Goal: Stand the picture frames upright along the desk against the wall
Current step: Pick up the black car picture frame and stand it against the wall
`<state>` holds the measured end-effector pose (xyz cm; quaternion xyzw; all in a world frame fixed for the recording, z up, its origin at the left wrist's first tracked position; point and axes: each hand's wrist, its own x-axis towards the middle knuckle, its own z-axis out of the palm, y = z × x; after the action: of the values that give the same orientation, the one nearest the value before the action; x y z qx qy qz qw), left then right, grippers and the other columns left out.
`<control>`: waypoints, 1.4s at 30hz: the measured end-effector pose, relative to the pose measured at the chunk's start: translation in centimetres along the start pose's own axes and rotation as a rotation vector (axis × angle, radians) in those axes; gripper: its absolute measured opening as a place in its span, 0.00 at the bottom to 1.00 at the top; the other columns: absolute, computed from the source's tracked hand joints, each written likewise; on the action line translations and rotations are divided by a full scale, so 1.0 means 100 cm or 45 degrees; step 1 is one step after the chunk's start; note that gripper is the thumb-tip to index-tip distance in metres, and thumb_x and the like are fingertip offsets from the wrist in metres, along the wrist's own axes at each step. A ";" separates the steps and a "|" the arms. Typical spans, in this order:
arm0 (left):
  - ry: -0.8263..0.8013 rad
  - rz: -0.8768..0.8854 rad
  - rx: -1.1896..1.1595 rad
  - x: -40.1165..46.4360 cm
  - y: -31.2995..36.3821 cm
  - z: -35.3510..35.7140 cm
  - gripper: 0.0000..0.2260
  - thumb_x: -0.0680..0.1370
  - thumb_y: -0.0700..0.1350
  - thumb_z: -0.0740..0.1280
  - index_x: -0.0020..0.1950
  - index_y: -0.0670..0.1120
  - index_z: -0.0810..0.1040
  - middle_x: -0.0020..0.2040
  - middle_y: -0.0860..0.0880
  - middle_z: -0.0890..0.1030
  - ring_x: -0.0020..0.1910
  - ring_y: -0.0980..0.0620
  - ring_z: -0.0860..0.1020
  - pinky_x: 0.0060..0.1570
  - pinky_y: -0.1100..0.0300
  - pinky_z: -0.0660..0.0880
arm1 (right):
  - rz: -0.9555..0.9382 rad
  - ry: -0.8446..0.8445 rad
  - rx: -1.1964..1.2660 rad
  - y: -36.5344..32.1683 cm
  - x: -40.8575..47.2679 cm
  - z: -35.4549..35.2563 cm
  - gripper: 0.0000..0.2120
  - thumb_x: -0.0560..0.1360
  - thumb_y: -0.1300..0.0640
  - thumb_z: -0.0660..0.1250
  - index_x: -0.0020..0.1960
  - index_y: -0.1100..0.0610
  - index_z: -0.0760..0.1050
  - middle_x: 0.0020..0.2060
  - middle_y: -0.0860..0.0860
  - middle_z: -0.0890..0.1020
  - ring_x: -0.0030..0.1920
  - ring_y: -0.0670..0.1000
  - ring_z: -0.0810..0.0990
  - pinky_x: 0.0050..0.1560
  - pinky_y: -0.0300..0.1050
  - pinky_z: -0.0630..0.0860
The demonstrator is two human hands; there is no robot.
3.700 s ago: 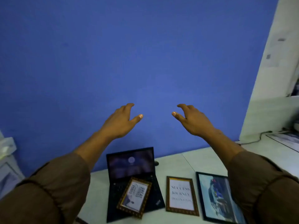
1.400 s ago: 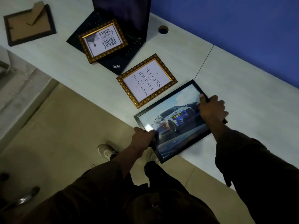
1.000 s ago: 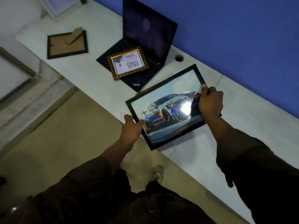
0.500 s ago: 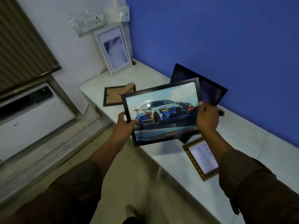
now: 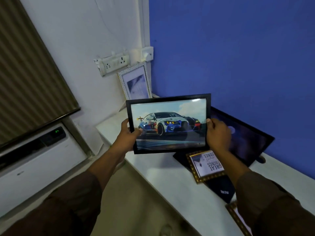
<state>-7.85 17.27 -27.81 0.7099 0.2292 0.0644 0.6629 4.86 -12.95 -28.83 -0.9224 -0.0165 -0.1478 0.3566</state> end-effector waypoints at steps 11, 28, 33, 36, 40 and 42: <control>0.029 0.130 0.030 0.149 0.043 -0.006 0.28 0.82 0.45 0.66 0.79 0.54 0.58 0.67 0.51 0.73 0.55 0.57 0.77 0.39 0.70 0.73 | 0.137 -0.018 0.175 -0.040 0.110 0.080 0.19 0.82 0.44 0.59 0.56 0.58 0.80 0.54 0.59 0.84 0.54 0.63 0.81 0.52 0.54 0.78; -0.371 0.106 0.148 0.436 0.046 0.058 0.28 0.80 0.39 0.68 0.78 0.51 0.62 0.67 0.51 0.76 0.64 0.52 0.76 0.60 0.60 0.74 | 0.626 0.044 0.216 -0.007 0.228 0.201 0.15 0.80 0.46 0.65 0.58 0.58 0.77 0.49 0.56 0.85 0.50 0.60 0.83 0.51 0.56 0.80; -0.527 0.013 0.201 0.512 0.030 0.099 0.24 0.80 0.30 0.63 0.73 0.45 0.65 0.64 0.44 0.78 0.59 0.48 0.80 0.50 0.65 0.80 | 0.854 0.107 0.230 0.013 0.255 0.236 0.19 0.78 0.42 0.67 0.59 0.57 0.75 0.51 0.58 0.85 0.52 0.61 0.83 0.45 0.49 0.75; -0.613 0.003 0.255 0.544 0.017 0.124 0.27 0.77 0.34 0.67 0.73 0.52 0.66 0.66 0.47 0.78 0.60 0.46 0.79 0.60 0.51 0.78 | 0.960 0.186 0.240 0.025 0.263 0.249 0.18 0.80 0.47 0.67 0.62 0.60 0.75 0.55 0.60 0.84 0.55 0.62 0.82 0.45 0.44 0.68; -0.671 -0.036 0.286 0.565 -0.002 0.153 0.27 0.79 0.30 0.63 0.76 0.45 0.62 0.67 0.46 0.75 0.57 0.50 0.76 0.50 0.68 0.76 | 1.071 0.263 0.276 0.039 0.271 0.263 0.20 0.80 0.46 0.68 0.64 0.58 0.73 0.58 0.58 0.83 0.57 0.61 0.81 0.48 0.44 0.69; -0.729 -0.041 0.253 0.575 -0.014 0.165 0.28 0.78 0.26 0.61 0.76 0.42 0.61 0.69 0.40 0.73 0.61 0.45 0.77 0.56 0.57 0.77 | 1.103 0.287 0.279 0.043 0.274 0.268 0.20 0.79 0.46 0.68 0.65 0.57 0.73 0.58 0.57 0.83 0.57 0.60 0.81 0.49 0.45 0.71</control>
<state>49.26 25.90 -43.25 0.7570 0.0495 -0.1715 0.6286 38.58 -0.44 -42.67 -0.7793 0.3939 -0.0819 0.4804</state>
